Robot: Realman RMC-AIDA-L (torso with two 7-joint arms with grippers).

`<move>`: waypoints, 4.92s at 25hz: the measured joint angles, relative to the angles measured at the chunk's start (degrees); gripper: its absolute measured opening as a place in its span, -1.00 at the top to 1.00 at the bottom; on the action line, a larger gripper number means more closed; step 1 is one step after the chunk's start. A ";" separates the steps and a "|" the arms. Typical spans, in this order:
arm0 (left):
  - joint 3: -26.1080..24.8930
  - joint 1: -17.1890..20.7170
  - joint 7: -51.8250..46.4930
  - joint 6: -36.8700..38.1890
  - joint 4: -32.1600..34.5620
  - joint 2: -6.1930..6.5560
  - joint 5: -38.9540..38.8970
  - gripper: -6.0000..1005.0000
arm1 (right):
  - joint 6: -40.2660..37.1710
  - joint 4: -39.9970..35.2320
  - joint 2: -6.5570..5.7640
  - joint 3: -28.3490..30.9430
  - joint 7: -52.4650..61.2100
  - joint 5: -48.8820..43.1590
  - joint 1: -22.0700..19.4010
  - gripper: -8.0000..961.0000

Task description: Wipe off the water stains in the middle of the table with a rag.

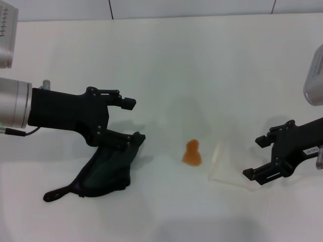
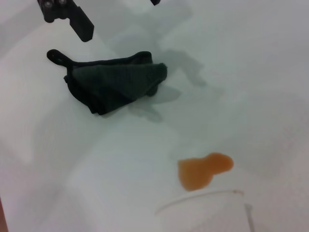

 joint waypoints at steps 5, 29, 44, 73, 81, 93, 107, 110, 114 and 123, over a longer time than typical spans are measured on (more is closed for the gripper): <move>0.00 0.02 0.00 -0.03 -0.02 0.00 -0.01 -0.77 | 0.05 -0.41 0.01 -1.47 1.22 -0.05 0.34 -0.78; 0.01 0.53 0.62 -0.03 -0.05 -0.02 -0.48 -0.77 | 3.53 4.10 0.00 -4.71 1.41 -1.53 1.78 -0.78; 0.01 0.62 1.44 -0.20 -0.19 -0.35 -0.48 -0.77 | 4.91 7.13 0.00 -4.80 1.32 -1.58 2.29 -0.74; -0.06 1.18 2.10 -0.29 -0.23 -0.40 -0.44 -0.77 | 4.40 2.62 -0.02 0.11 1.63 -0.23 1.78 -0.50; -0.10 1.35 2.33 -0.29 -0.23 -0.44 -0.99 -0.77 | 7.38 9.28 -0.08 7.87 -7.07 7.49 1.26 -0.50; -0.78 1.08 2.05 -0.28 -0.22 -0.45 -1.16 -0.77 | 16.03 32.92 -0.02 14.34 -36.05 29.88 1.18 -0.50; -0.79 0.95 1.60 -0.78 -0.22 -0.61 -1.11 -0.77 | 23.70 43.32 0.00 15.33 -47.39 36.02 1.03 -0.50; -0.79 1.11 1.59 -0.85 -0.22 -0.61 -1.09 -0.77 | 23.98 45.08 0.00 15.48 -49.95 38.37 1.02 -0.50; -0.79 1.14 1.58 -0.81 -0.22 -0.61 -1.10 -0.77 | 24.03 47.78 0.00 16.15 -52.90 40.57 0.95 -0.50; -0.79 0.89 1.55 -0.81 -0.22 -0.61 -1.12 -0.77 | 23.79 51.89 0.00 16.21 -57.28 44.44 0.97 -0.50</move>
